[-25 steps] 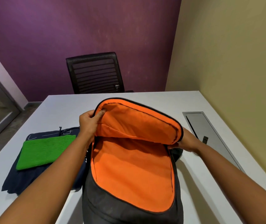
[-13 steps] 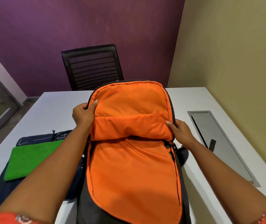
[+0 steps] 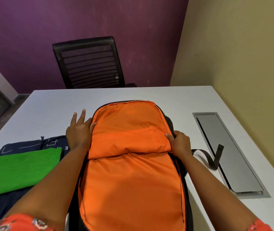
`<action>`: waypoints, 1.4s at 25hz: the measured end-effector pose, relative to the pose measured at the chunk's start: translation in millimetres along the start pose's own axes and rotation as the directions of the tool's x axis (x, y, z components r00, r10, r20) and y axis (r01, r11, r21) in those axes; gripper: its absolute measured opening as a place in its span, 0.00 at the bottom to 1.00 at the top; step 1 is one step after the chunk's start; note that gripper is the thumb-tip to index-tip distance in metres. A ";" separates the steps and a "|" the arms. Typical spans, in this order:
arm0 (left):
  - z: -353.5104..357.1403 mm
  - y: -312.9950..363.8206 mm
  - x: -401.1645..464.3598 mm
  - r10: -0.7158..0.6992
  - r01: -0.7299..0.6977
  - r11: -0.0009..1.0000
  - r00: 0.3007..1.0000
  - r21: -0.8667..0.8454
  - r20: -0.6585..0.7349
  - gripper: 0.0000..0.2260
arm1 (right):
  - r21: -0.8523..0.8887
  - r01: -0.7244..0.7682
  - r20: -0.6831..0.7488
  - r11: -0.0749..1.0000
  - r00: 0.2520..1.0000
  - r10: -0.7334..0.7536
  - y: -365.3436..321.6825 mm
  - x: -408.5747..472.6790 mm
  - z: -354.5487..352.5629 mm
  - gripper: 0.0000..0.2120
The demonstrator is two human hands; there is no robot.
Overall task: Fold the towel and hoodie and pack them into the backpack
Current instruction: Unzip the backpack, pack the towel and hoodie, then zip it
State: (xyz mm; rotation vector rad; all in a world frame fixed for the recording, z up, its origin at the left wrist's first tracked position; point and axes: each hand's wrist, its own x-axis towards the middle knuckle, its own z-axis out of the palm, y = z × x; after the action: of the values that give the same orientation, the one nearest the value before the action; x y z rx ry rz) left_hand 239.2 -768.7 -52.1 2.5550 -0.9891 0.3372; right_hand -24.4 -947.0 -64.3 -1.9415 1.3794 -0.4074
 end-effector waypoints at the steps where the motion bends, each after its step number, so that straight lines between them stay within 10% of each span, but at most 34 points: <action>1: 0.3 -1.2 0.8 -0.004 0.004 1.000 0.999 0.004 0.031 0.17 | -0.030 0.008 -0.022 1.000 1.000 -0.009 2.3 -1.9 1.5 0.15; 4: -7.7 10.5 -1.5 -0.062 0.069 0.992 0.996 -0.106 0.067 0.24 | -0.110 0.108 -0.171 0.988 0.977 -0.126 1.7 -14.9 6.0 0.16; 8: -5.8 12.5 -39.8 0.527 -0.528 0.849 0.841 -0.024 0.126 0.27 | -0.368 0.544 -0.135 0.754 0.771 -0.622 1.1 -27.3 9.0 0.19; 12: -7.5 10.0 -55.9 0.544 -0.597 0.800 0.765 0.063 0.345 0.33 | -0.422 0.557 0.074 0.715 0.807 -0.585 6.1 -31.8 11.5 0.32; 17: -38.3 -4.1 -61.5 0.500 -0.533 0.846 0.806 0.021 0.318 0.34 | -0.416 0.484 -0.022 0.770 0.841 -0.540 -30.1 -45.7 15.4 0.29; 24: -80.5 -105.7 -85.1 -0.057 0.061 0.995 0.997 -0.076 0.052 0.26 | -0.119 0.686 -0.031 0.717 0.720 -0.694 -124.5 -90.3 74.7 0.20; 30: -98.2 -192.3 -104.0 -0.665 0.668 0.711 0.740 -0.218 0.100 0.24 | 0.101 0.597 0.302 0.796 0.744 -0.596 -191.7 -128.6 147.4 0.18; 35: -85.8 -222.5 -115.5 -0.673 0.710 0.649 0.703 -0.274 0.228 0.20 | 0.144 0.144 0.561 0.979 0.803 -0.201 -208.2 -152.4 206.3 0.18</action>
State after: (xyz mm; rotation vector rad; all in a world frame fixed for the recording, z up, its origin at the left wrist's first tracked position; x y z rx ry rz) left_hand 300.7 -511.9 -73.3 2.4059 -0.0078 -0.1875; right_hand 188.3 -695.3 -40.7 -1.8999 0.7770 0.0456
